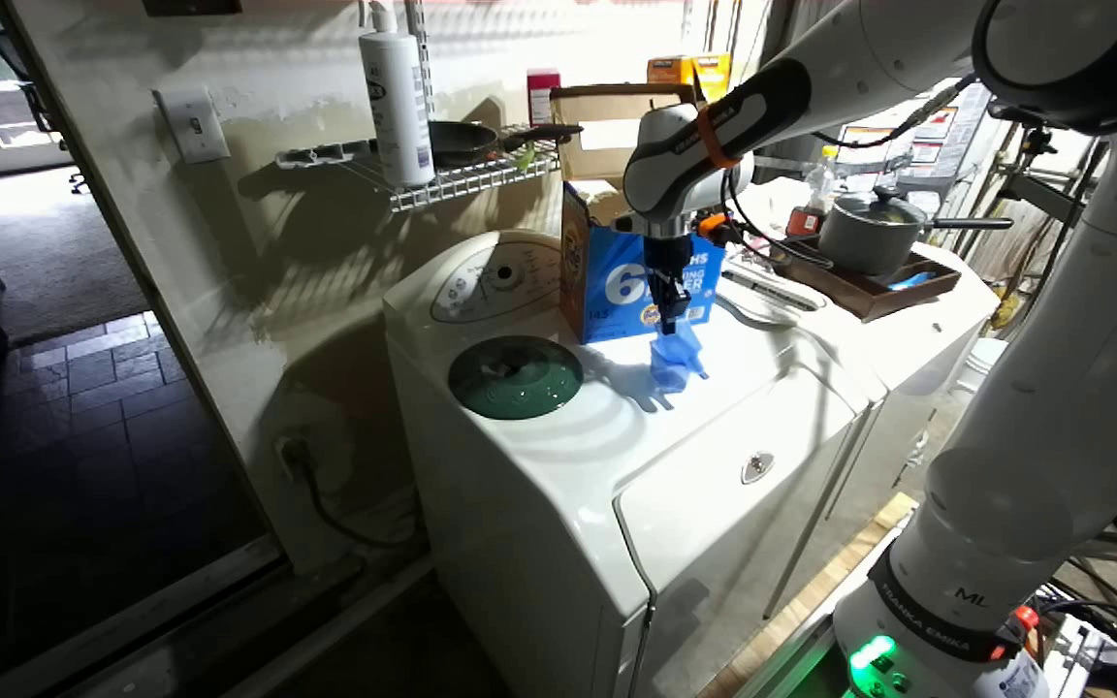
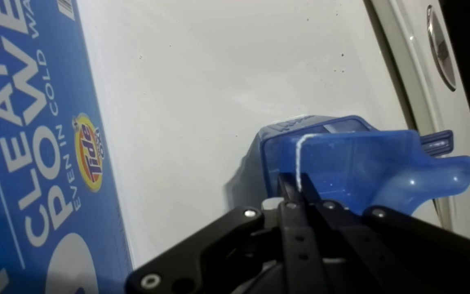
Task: Pick up the top light blue measuring cup and turn it one hundred and eighty degrees until the handles on both measuring cups are aligned
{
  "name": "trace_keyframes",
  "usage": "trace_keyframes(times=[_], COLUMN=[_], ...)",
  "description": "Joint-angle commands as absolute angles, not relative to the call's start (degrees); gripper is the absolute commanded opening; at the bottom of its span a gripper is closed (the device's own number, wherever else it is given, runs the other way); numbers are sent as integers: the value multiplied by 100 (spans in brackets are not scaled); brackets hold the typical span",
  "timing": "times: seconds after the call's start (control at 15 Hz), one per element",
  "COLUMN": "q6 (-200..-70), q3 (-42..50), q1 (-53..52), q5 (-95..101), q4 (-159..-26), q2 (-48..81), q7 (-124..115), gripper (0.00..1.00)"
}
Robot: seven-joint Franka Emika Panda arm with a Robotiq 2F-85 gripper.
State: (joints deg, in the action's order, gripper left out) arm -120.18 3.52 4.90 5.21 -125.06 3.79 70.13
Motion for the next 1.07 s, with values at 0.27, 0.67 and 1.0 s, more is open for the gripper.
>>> trace_keyframes(times=[0.27, 0.67, 1.0], q6=[-11948, -11944, -12027], q3=[339, 298, 224], q1=[486, 440, 331], q5=[583, 582, 629], q4=[-12485, -12603, -12846], q2=[534, 251, -235], q7=[7085, 7065, 6875], gripper=[28, 63, 98])
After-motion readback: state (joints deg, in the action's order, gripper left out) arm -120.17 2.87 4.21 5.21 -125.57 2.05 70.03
